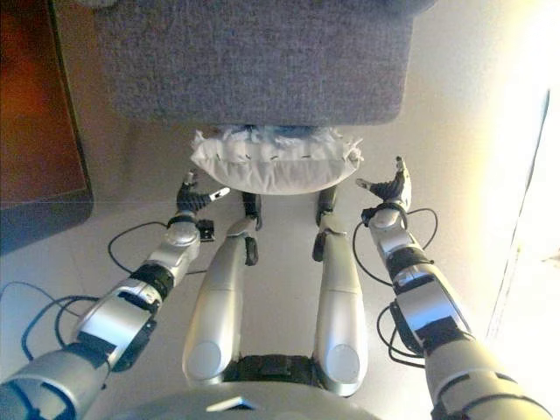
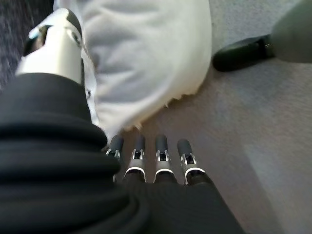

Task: Pick up the cushion and take it to the sofa

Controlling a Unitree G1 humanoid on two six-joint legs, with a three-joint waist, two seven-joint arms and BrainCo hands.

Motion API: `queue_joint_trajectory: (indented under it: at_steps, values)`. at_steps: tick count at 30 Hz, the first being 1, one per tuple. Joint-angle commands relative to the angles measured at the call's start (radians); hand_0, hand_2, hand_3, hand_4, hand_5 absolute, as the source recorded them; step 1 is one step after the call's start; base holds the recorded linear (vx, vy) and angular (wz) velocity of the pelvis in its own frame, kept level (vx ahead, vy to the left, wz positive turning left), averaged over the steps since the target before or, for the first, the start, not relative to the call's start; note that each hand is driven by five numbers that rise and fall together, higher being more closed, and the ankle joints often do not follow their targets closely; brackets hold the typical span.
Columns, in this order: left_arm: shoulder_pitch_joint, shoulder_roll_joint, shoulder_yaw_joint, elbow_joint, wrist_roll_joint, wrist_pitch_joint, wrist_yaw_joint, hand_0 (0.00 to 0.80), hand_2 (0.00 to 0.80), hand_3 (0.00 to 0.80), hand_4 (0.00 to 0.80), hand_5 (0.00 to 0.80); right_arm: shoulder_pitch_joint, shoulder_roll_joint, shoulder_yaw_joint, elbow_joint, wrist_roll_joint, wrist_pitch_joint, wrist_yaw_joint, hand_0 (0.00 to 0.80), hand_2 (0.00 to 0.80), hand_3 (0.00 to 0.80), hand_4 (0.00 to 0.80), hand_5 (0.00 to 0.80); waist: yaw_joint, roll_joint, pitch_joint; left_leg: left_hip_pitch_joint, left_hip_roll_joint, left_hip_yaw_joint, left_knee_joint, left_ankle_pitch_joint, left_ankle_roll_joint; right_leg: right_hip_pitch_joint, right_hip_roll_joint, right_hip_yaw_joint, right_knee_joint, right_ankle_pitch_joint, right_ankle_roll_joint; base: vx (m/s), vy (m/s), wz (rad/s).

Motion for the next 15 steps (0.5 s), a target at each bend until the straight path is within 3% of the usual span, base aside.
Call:
queue_joint_trajectory:
  at_steps: [1,6,15]
  values:
    - [-0.02,0.018,0.019,-0.039,-0.014,-0.06,0.039,0.0,0.0,0.0,0.0,0.0,-0.012,-0.061,0.052,-0.055,-0.047,-0.01,-0.044,0.0,0.0,0.0,0.0,0.0,-0.014,0.014,-0.005,-0.114,-0.015,-0.062,0.032,0.012,0.018,-0.069,-0.002,0.007,0.021,0.007,0.058,-0.088,0.0,-0.03]
    - [-0.072,0.041,-0.002,-0.049,0.0,-0.097,0.049,0.0,0.0,0.0,0.0,0.0,-0.089,-0.086,0.092,-0.038,-0.094,-0.009,-0.058,0.0,0.0,0.0,0.0,0.0,-0.021,0.019,-0.005,-0.259,-0.017,-0.07,0.1,-0.005,0.01,-0.21,-0.002,0.02,0.065,0.016,0.054,-0.075,0.023,-0.03]
    - [-0.197,0.078,-0.028,-0.046,-0.022,-0.142,0.027,0.0,0.0,0.0,0.0,0.0,-0.237,-0.107,0.165,-0.019,-0.095,-0.111,0.002,0.0,0.0,0.0,0.0,0.0,-0.017,0.022,-0.005,-0.429,-0.021,-0.082,0.146,-0.021,-0.008,-0.378,-0.008,0.02,0.119,0.002,0.061,-0.043,0.007,-0.03]
